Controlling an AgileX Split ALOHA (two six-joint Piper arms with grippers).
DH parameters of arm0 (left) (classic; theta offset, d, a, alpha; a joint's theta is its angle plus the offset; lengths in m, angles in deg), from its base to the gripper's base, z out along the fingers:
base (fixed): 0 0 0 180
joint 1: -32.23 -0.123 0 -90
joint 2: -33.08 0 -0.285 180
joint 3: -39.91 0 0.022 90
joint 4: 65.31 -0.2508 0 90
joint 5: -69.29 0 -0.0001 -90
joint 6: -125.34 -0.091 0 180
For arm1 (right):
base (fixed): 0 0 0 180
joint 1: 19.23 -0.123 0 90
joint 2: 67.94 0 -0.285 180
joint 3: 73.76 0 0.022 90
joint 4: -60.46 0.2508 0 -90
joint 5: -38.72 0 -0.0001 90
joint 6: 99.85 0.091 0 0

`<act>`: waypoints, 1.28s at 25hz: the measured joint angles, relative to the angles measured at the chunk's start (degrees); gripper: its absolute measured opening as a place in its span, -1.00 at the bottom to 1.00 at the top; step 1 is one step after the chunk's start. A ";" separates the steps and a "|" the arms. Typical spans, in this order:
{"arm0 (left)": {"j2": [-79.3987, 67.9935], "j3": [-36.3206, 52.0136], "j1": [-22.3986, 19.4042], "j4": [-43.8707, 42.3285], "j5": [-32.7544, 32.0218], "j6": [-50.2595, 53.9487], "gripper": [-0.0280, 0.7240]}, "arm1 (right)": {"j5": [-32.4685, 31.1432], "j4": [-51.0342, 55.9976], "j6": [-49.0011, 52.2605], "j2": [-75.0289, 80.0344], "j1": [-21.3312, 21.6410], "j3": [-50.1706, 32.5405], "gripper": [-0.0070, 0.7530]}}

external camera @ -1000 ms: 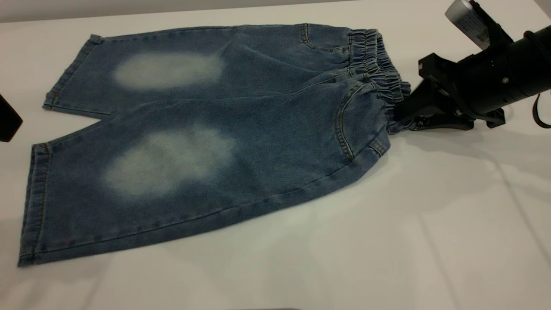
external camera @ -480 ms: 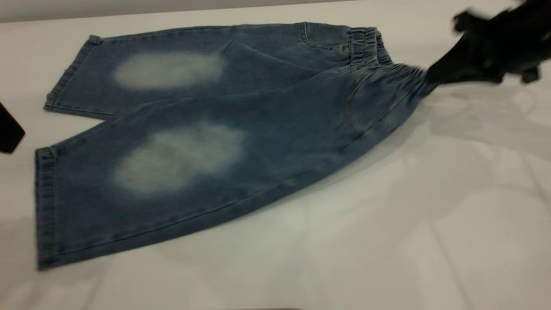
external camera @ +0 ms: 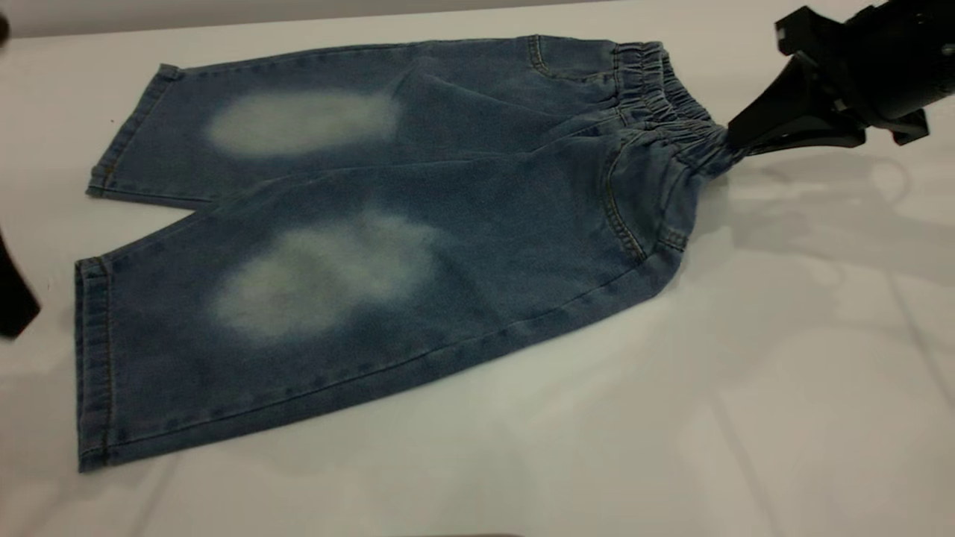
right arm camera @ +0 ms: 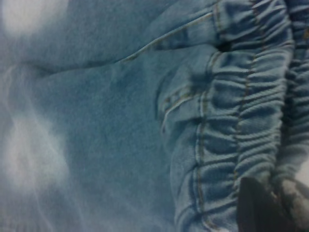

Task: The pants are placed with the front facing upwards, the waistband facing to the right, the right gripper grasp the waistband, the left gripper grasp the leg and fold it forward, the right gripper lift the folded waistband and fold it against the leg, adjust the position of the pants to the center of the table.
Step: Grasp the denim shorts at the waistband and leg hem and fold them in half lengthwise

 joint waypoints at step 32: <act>-27.40 -0.64 14.20 -14.68 18.35 -2.63 0.20 | 0.00 -0.06 0.00 0.00 -0.13 0.00 -0.87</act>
